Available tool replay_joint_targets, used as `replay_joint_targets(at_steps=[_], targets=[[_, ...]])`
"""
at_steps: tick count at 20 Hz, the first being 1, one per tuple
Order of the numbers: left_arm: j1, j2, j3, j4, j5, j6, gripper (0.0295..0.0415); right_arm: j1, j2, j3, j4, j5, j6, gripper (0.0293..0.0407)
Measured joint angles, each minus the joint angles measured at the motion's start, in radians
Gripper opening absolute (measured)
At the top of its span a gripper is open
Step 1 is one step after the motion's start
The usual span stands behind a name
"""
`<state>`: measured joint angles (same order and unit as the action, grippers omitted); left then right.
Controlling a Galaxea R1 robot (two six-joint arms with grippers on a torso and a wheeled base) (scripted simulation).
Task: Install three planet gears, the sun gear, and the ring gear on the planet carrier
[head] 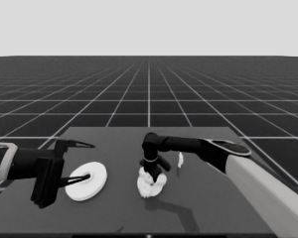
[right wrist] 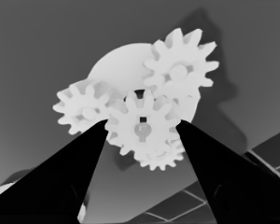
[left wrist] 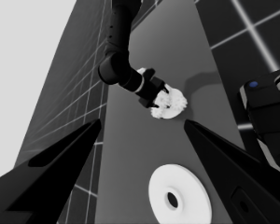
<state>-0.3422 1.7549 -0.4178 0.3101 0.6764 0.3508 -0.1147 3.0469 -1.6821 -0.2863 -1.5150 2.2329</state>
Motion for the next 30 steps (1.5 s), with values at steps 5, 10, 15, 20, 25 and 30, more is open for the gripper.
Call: replay_joint_targets(at_steps=[5,10,15,20,25,30], targets=[[0.0,0.0,0.0,0.0,0.0,0.0,0.0385,0.0,0.0,0.0,0.0,0.0,0.052,0.0309],[0.0,0.0,0.0,0.0,0.0,0.0,0.0385,0.0,0.0,0.0,0.0,0.0,0.105,0.0309],[0.0,0.0,0.0,0.0,0.0,0.0,0.0385,0.0,0.0,0.0,0.0,0.0,0.157,0.0309],[0.0,0.0,0.0,0.0,0.0,0.0,0.0385,0.0,0.0,0.0,0.0,0.0,0.19,0.038],[0.0,0.0,0.0,0.0,0.0,0.0,0.0385,0.0,0.0,0.0,0.0,0.0,0.193,0.0385],[0.0,0.0,0.0,0.0,0.0,0.0,0.0385,0.278,-0.025,0.124,0.26,-0.068,-0.553,0.0388]])
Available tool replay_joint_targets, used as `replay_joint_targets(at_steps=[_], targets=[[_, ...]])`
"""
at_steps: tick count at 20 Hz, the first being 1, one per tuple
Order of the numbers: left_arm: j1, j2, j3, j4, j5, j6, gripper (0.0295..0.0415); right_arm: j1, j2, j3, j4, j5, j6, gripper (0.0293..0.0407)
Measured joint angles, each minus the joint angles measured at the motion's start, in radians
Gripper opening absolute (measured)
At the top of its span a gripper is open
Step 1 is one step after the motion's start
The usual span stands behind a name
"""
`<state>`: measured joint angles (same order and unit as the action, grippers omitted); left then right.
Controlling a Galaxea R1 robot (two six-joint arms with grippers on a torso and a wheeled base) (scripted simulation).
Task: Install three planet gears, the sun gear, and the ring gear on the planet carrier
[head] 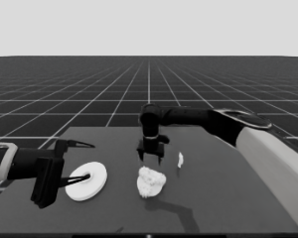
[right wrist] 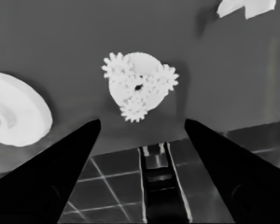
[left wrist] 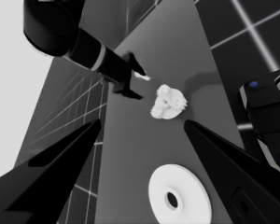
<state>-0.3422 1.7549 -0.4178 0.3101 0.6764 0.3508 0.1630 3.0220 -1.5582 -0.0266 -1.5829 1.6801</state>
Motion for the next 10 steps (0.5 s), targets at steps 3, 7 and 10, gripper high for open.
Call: replay_joint_targets(at_steps=[3,7,10], targets=[[0.0,0.0,0.0,0.0,0.0,0.0,0.0385,0.067,0.004,-0.021,0.062,0.004,-0.189,0.0385],[0.0,0.0,0.0,0.0,0.0,0.0,0.0385,0.08,0.006,-0.028,0.076,0.004,-0.234,0.0385],[0.0,0.0,0.0,0.0,0.0,0.0,0.0385,-0.382,-0.927,0.905,-0.517,0.32,-1.125,0.0388]])
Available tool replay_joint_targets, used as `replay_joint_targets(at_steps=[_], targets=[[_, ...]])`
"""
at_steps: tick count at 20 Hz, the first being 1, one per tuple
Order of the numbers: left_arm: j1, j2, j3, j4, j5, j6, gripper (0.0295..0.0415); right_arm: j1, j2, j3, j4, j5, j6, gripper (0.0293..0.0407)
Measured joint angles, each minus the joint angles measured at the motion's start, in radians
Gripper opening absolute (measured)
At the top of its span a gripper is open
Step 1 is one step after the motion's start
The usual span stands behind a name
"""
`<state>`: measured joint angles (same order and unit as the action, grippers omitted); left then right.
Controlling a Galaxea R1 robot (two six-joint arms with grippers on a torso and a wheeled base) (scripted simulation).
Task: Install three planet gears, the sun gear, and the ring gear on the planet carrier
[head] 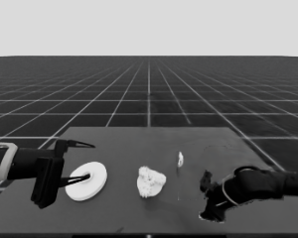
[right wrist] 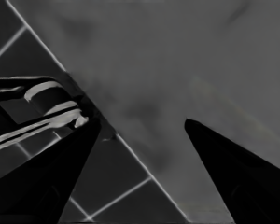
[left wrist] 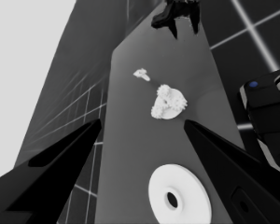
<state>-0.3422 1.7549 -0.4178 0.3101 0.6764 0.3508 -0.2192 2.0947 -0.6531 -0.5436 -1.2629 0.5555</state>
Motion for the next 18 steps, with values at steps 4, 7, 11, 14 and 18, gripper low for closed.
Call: replay_joint_targets(at_steps=[4,7,11,14,18], targets=[[0.0,0.0,0.0,0.0,0.0,0.0,0.0385,-0.121,-0.299,0.235,-0.135,0.073,-0.211,0.0385],[0.0,0.0,0.0,0.0,0.0,0.0,0.0385,-0.133,-0.328,0.26,-0.15,0.081,-0.234,0.0385],[0.019,0.38,-0.619,-0.239,0.904,-1.186,0.0392,-0.135,-0.335,0.266,-0.154,0.083,-0.239,0.0385],[0.045,0.461,-0.846,-0.368,0.945,-1.245,0.0385,-0.135,-0.335,0.266,-0.154,0.083,-0.239,0.0385],[0.199,0.47,-0.881,-0.255,0.846,-1.257,0.0385,-0.136,-0.335,0.266,-0.154,0.083,-0.24,0.0385]])
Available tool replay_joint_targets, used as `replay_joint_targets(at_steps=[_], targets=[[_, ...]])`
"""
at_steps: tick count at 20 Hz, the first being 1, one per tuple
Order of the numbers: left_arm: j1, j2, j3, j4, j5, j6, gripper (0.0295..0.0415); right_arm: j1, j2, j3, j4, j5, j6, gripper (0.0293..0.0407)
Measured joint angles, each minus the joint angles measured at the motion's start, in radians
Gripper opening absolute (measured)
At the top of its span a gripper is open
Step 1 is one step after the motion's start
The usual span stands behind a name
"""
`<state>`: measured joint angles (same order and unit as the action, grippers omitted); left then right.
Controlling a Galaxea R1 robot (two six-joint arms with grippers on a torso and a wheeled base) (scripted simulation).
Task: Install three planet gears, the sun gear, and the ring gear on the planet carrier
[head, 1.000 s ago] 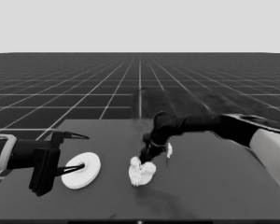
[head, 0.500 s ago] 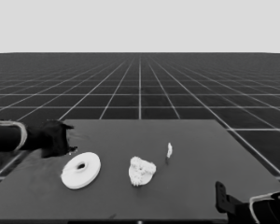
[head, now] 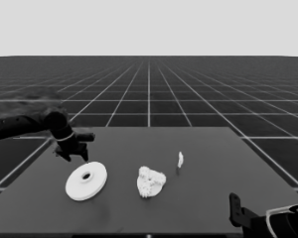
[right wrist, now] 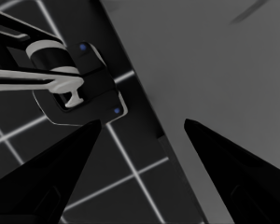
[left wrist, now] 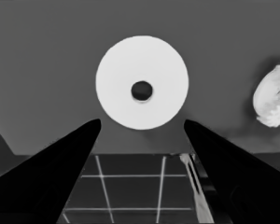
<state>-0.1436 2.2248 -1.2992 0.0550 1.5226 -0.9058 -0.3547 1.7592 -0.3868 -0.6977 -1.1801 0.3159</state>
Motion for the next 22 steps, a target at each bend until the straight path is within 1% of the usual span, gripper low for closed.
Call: replay_joint_targets(at_steps=[1,2,4,9,10,19,20,21,22], targets=[[0.128,0.012,-0.026,0.085,-0.065,0.004,0.0385,0.0,0.0,0.0,0.0,0.0,0.0,0.0385],[0.198,0.032,-0.067,0.131,-0.105,0.016,0.0385,0.0,0.0,0.0,0.0,0.0,0.0,0.0385],[0.256,0.059,-0.121,0.167,-0.143,0.032,0.0385,0.0,0.0,0.0,0.0,0.0,0.0,0.0385],[0.28,0.074,-0.152,0.182,-0.163,0.041,0.0385,0.0,0.0,0.0,0.0,0.0,0.0,0.0385],[0.28,0.075,-0.153,0.182,-0.164,0.042,0.0349,0.0,0.0,0.0,0.0,0.0,0.0,0.0385],[0.28,0.075,-0.154,0.183,-0.165,0.042,0.0348,0.0,0.0,0.0,0.0,0.0,0.0,0.0385],[0.165,0.013,-0.023,0.072,-0.046,0.001,0.0348,0.0,0.0,0.0,0.0,0.0,0.0,0.0385],[0.034,-0.006,0.011,-0.015,0.02,-0.01,0.0348,0.0,0.0,0.0,0.0,0.0,0.0,0.0385],[-0.045,-0.003,0.003,-0.07,0.057,-0.007,0.0348,0.0,0.0,0.0,0.0,0.0,0.0,0.0385]])
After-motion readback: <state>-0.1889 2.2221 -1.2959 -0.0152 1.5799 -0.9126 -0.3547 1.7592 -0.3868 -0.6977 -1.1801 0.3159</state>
